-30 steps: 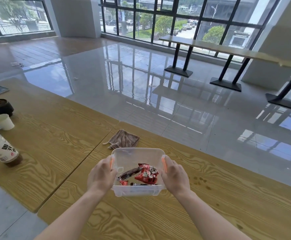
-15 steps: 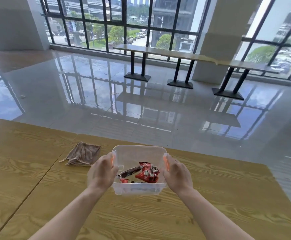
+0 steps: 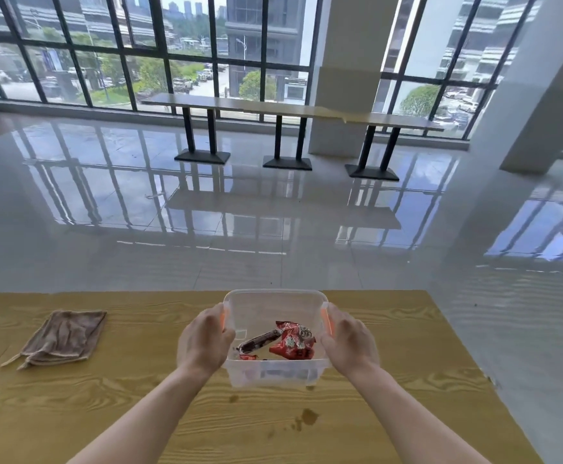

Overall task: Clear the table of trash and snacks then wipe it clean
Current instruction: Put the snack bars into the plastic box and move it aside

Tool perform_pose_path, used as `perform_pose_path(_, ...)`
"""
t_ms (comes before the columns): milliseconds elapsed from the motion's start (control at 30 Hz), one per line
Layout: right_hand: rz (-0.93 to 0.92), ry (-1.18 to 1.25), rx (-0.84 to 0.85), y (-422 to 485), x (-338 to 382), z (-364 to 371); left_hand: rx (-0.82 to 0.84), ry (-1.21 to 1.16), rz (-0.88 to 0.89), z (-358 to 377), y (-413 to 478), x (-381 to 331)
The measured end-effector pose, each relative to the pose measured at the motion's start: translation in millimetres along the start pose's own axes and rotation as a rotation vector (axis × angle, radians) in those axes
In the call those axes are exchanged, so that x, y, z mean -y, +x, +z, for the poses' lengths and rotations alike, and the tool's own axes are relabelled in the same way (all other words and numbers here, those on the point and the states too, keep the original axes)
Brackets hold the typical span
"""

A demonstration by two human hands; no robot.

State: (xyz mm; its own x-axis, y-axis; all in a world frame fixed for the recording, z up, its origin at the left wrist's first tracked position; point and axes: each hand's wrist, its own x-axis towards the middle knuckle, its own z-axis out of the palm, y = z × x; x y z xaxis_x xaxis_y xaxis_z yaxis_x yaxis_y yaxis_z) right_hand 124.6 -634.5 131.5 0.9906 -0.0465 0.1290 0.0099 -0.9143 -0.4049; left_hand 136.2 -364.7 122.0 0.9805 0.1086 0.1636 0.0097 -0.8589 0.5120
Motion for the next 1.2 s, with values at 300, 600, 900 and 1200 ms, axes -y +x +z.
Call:
perform_pose_path(300,0.196,-0.045,-0.016,-3,-55,-25,0.138,-0.032,0.168,46,29,-52)
perform_pose_path(600,0.295,-0.028,-0.042,26,-122,-34,0.219,-0.068,0.206,99,62,-110)
perform_pose_path(900,0.242,-0.011,-0.026,98,-206,-36,0.223,-0.090,0.099,171,99,-169)
perform_pose_path(1200,0.228,0.045,-0.037,144,-249,-25,0.202,-0.065,0.059,210,126,-199)
